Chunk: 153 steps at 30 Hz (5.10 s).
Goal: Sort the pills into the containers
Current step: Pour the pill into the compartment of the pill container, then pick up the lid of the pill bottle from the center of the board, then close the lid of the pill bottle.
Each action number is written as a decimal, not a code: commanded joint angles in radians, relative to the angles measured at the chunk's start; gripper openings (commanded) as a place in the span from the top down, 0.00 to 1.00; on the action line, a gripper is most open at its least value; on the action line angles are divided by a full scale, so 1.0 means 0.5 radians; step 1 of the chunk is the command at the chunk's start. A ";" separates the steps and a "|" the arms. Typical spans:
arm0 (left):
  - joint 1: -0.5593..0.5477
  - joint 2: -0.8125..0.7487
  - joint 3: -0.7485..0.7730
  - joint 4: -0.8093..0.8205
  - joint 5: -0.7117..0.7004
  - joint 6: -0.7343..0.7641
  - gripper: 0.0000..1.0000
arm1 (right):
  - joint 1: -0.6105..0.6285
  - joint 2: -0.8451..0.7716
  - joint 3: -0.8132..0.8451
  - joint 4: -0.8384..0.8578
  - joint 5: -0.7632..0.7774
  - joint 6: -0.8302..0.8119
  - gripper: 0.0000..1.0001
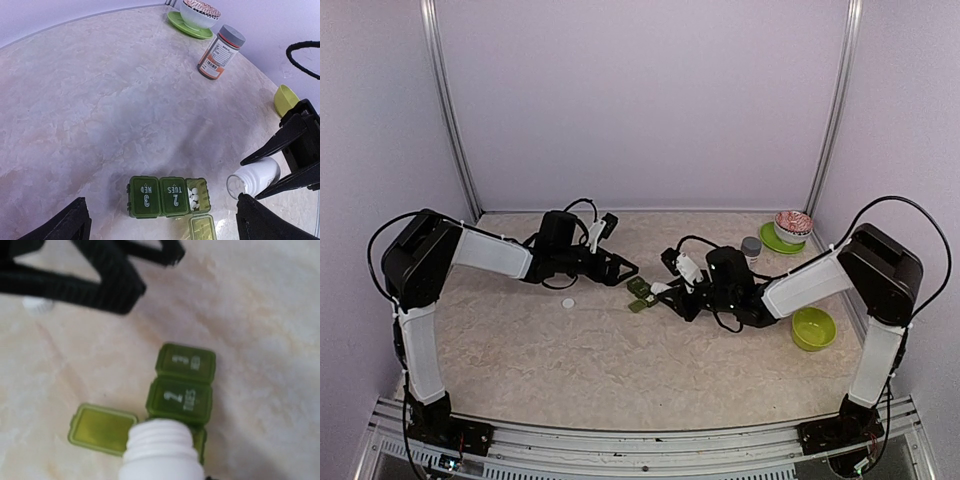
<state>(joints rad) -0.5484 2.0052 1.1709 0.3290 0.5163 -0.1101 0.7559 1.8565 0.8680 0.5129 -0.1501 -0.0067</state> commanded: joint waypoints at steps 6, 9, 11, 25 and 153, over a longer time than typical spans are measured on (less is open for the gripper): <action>0.033 -0.253 -0.172 -0.043 -0.285 -0.166 0.01 | -0.036 -0.087 -0.268 0.781 -0.155 0.031 0.73; 0.034 -0.359 -0.267 -0.132 -0.421 -0.243 0.01 | -0.034 -0.122 -0.383 1.012 -0.205 0.029 0.73; 0.031 -0.431 -0.336 -0.177 -0.499 -0.283 0.01 | -0.035 -0.142 -0.459 1.161 -0.231 0.015 0.73; -0.078 -0.812 -0.505 -0.620 -0.868 -0.444 0.01 | -0.033 -0.589 -1.078 2.276 -0.379 -0.035 0.72; -0.751 -0.931 0.073 -0.200 0.136 -0.779 0.67 | 0.239 -0.994 -0.908 1.524 -0.386 -0.283 0.71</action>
<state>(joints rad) -0.9127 1.5299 1.1706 0.1757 0.5419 -0.4725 0.8623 1.3636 0.3908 1.2758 -0.3550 -0.1390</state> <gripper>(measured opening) 0.325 0.321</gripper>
